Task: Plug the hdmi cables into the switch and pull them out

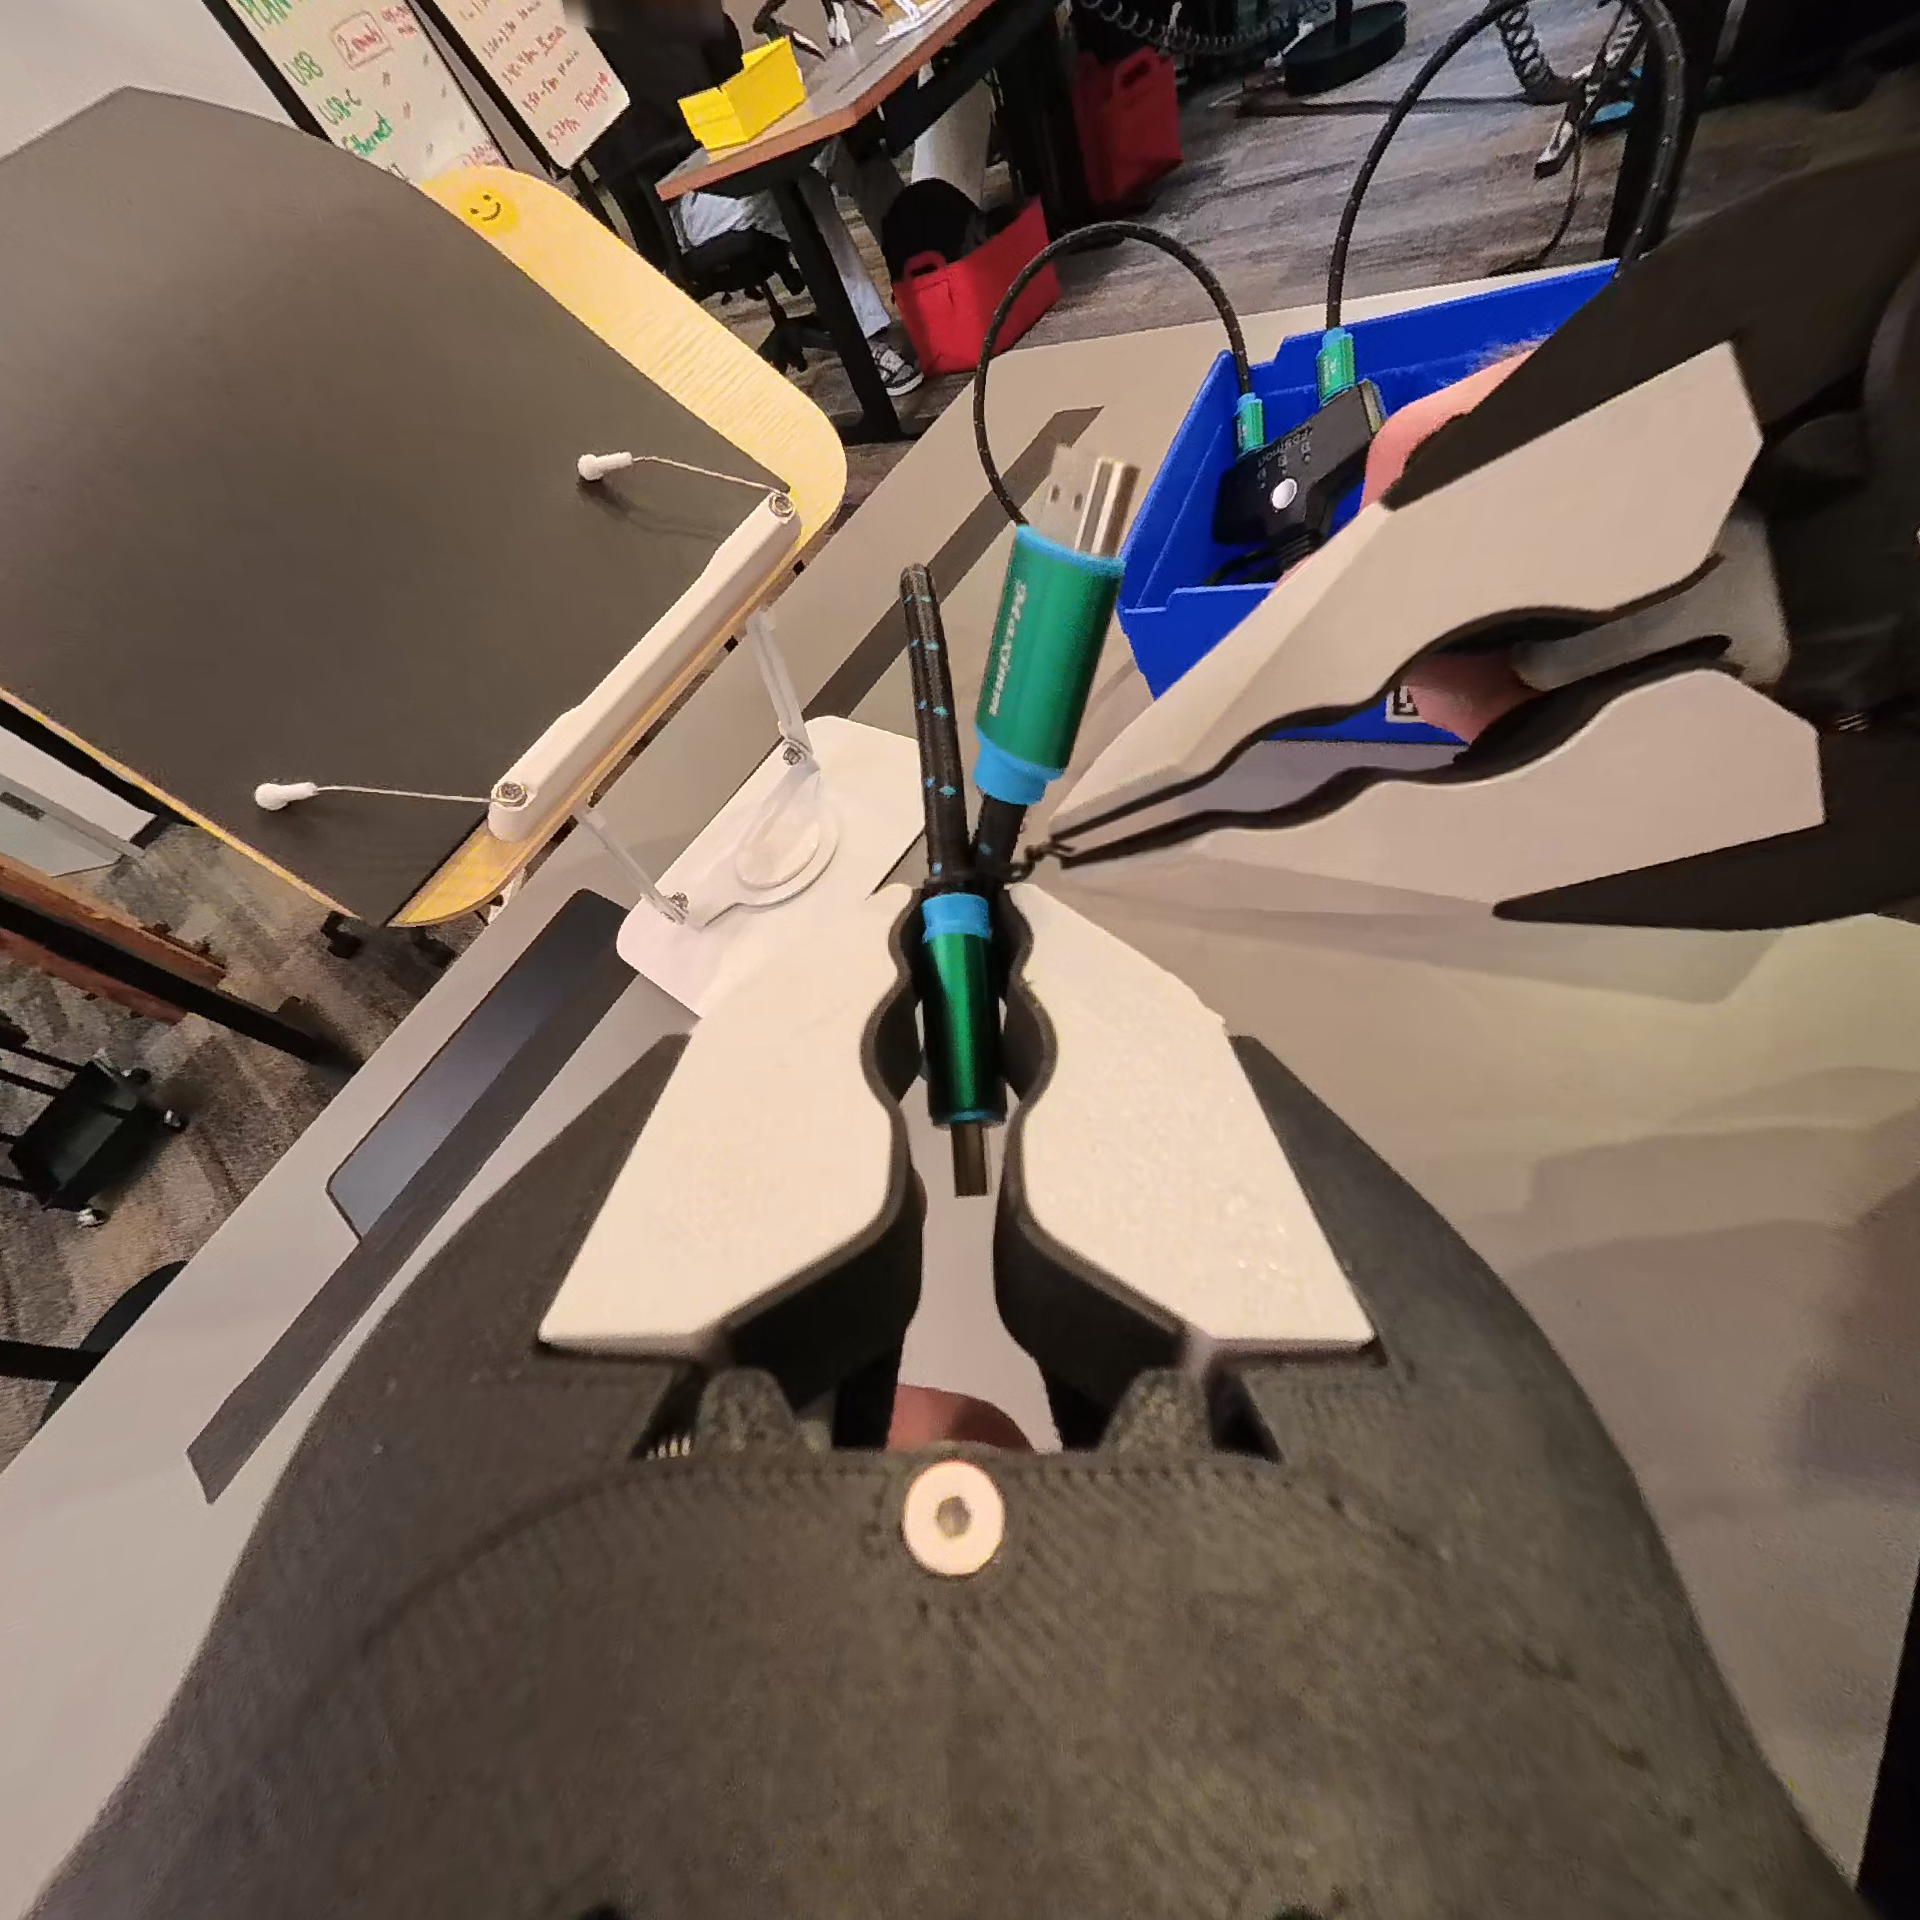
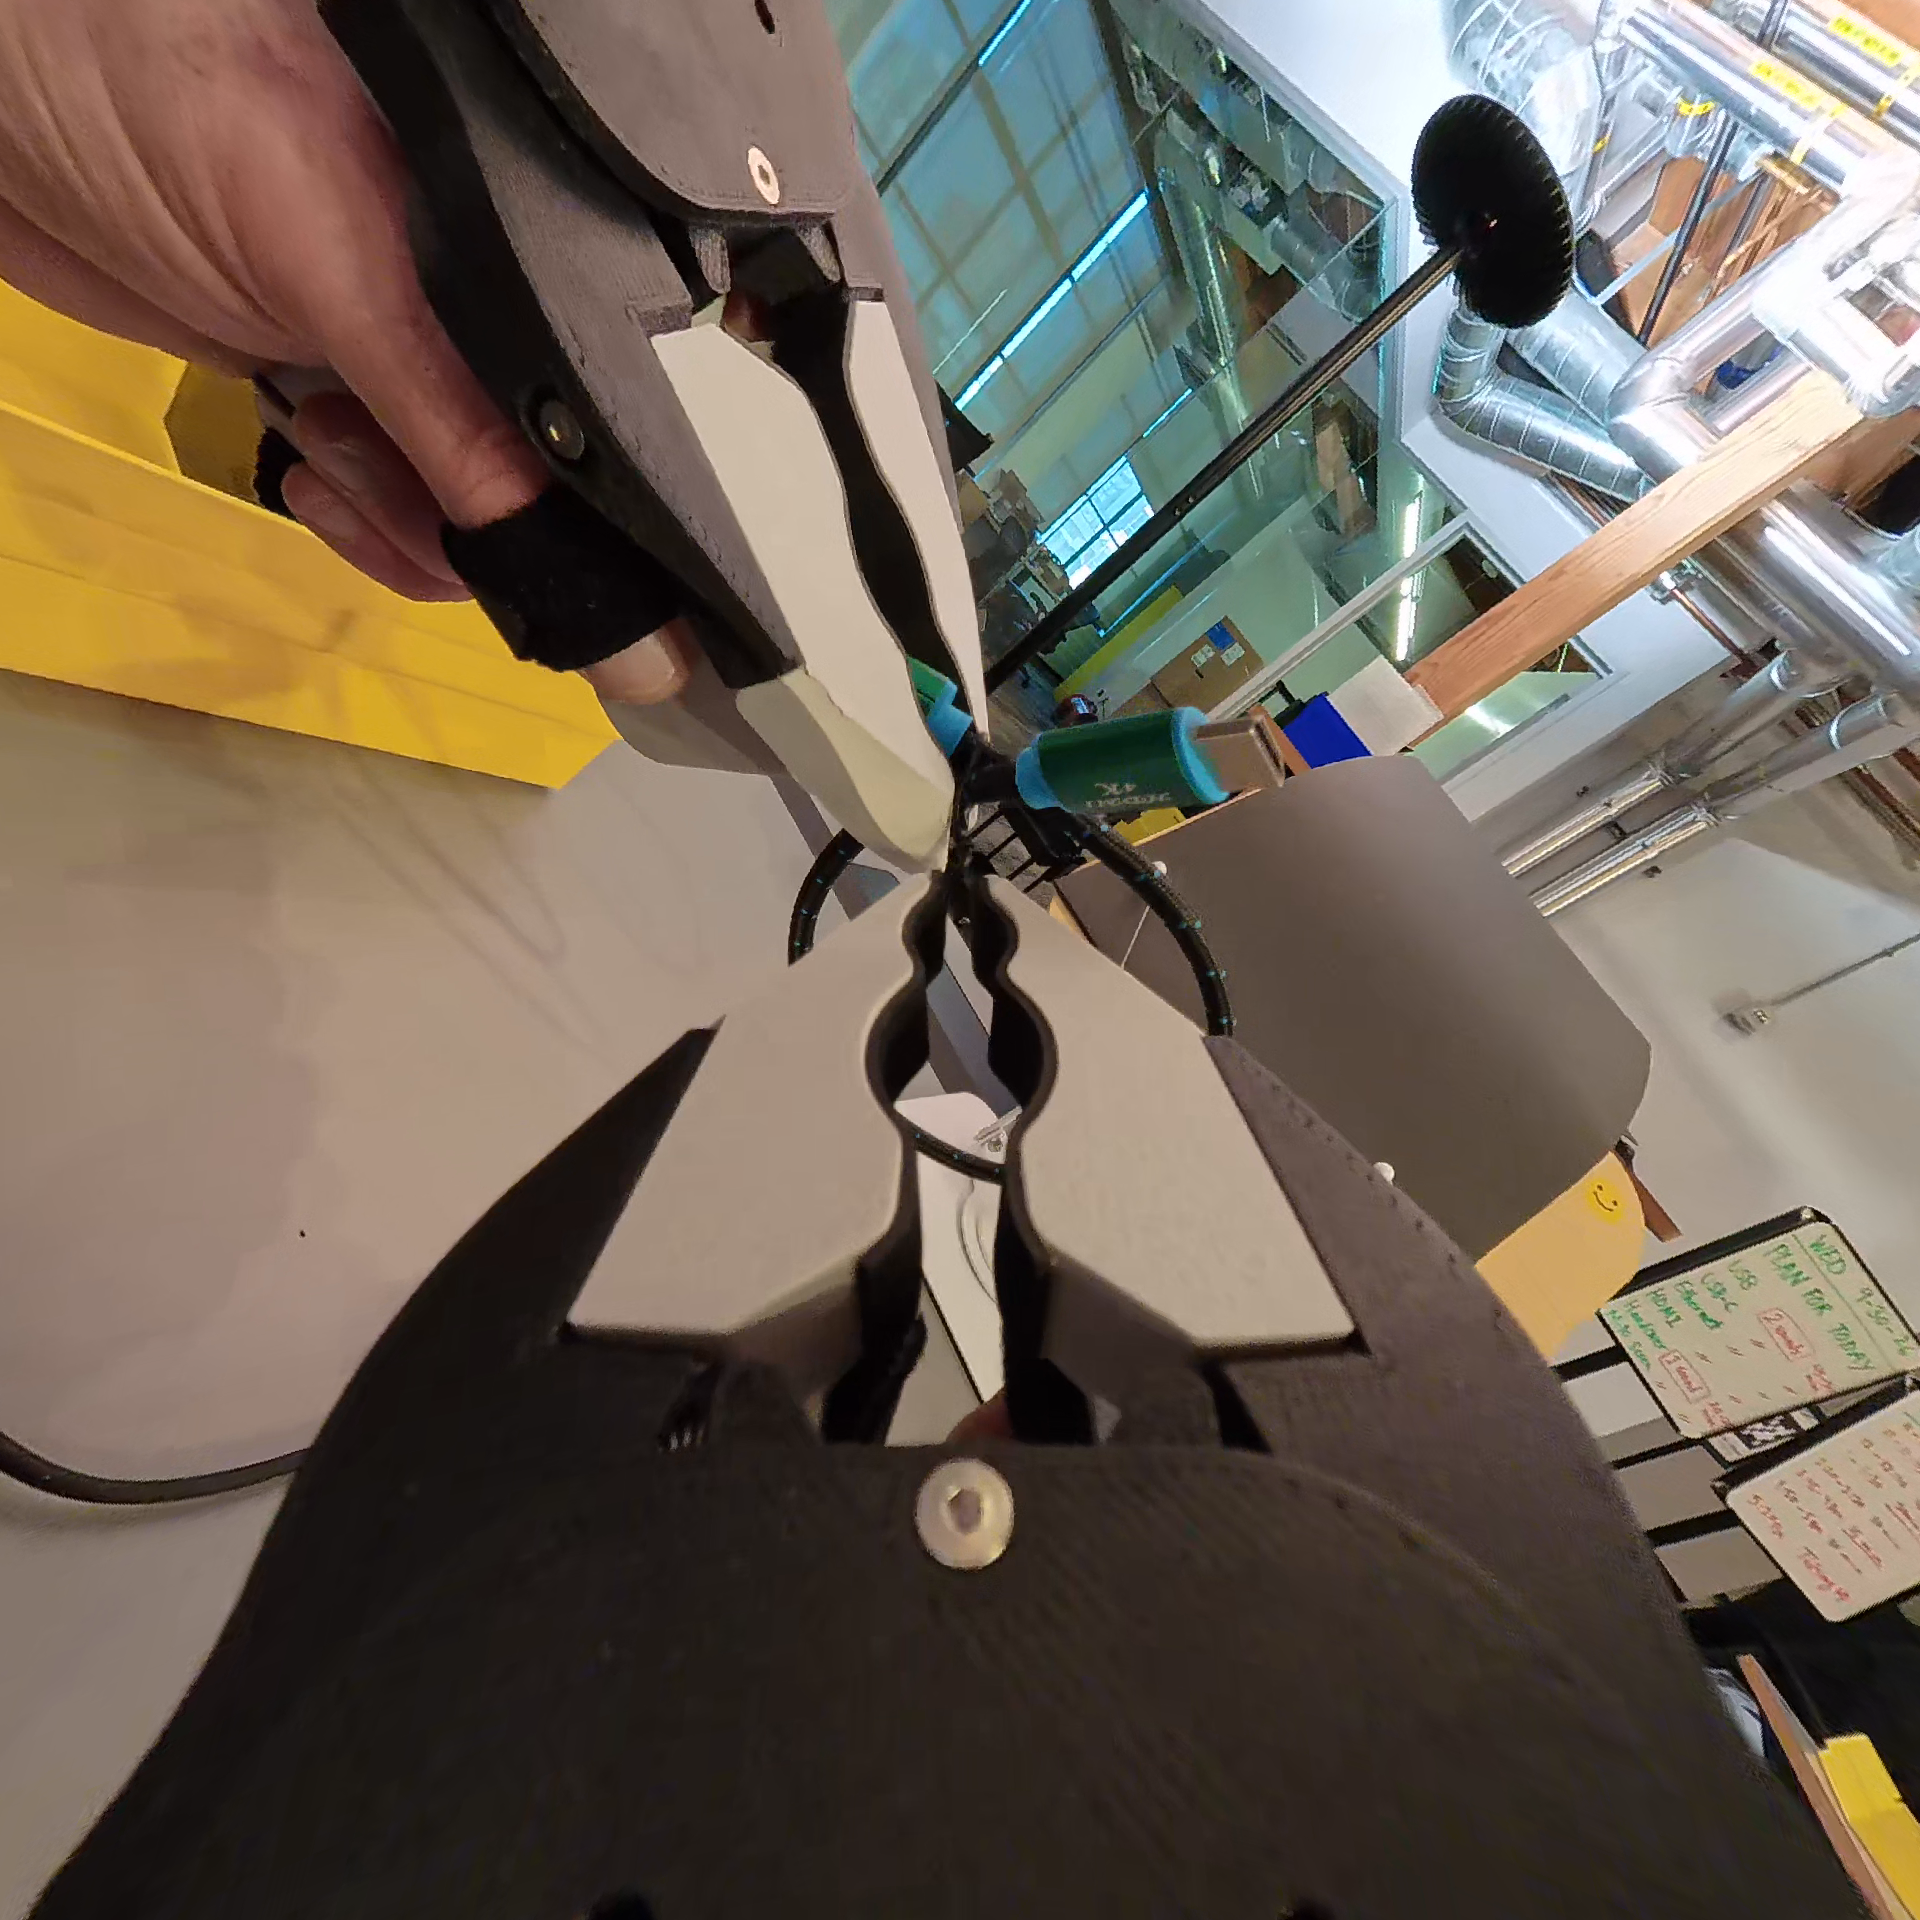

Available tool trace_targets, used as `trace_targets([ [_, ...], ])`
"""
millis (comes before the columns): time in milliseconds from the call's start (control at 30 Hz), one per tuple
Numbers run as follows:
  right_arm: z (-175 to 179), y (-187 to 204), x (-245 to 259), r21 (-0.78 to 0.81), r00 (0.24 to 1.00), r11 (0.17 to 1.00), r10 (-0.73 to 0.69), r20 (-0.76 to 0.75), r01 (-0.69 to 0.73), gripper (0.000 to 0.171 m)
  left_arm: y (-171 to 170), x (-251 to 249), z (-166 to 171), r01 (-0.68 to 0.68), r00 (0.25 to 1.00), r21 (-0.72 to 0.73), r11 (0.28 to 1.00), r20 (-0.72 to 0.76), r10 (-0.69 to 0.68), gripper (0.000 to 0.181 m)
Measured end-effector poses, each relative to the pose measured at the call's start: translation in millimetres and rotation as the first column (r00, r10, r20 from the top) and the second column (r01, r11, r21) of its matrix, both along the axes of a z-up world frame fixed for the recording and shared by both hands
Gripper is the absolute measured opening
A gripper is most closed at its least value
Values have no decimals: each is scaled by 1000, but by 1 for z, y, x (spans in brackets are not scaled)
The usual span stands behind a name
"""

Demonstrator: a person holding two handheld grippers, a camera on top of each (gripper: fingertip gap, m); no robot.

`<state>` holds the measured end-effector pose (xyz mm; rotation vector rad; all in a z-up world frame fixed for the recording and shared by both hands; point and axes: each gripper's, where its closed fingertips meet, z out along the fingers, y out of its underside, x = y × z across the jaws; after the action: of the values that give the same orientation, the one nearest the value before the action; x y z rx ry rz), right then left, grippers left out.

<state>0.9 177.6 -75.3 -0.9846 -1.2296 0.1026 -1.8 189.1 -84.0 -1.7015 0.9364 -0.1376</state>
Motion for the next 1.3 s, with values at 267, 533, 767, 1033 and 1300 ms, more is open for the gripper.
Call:
trace_targets([
  [267,-2,-2,0,-119,997,991,62,-38,-66,0,-1,1,1,7,1000,7,1000,-3,-7,10],
  [533,3,-15,-3,-444,925,825,227,-303,-348,0,0,-1,5,-1,1000,35,999,3,1,10],
  [767,14,-23,-2,-559,812,615,260,-523,-557,0,-1,0,11,6,1000,66,998,25,-8,10],
  [1033,30,-34,1,-568,629,283,222,-745,-773,0,-6,5,22,28,999,127,992,35,-33,9],
  [1300,32,-33,1,-465,468,51,98,-879,-884,0,-8,4,30,46,990,176,983,123,-68,10],
])
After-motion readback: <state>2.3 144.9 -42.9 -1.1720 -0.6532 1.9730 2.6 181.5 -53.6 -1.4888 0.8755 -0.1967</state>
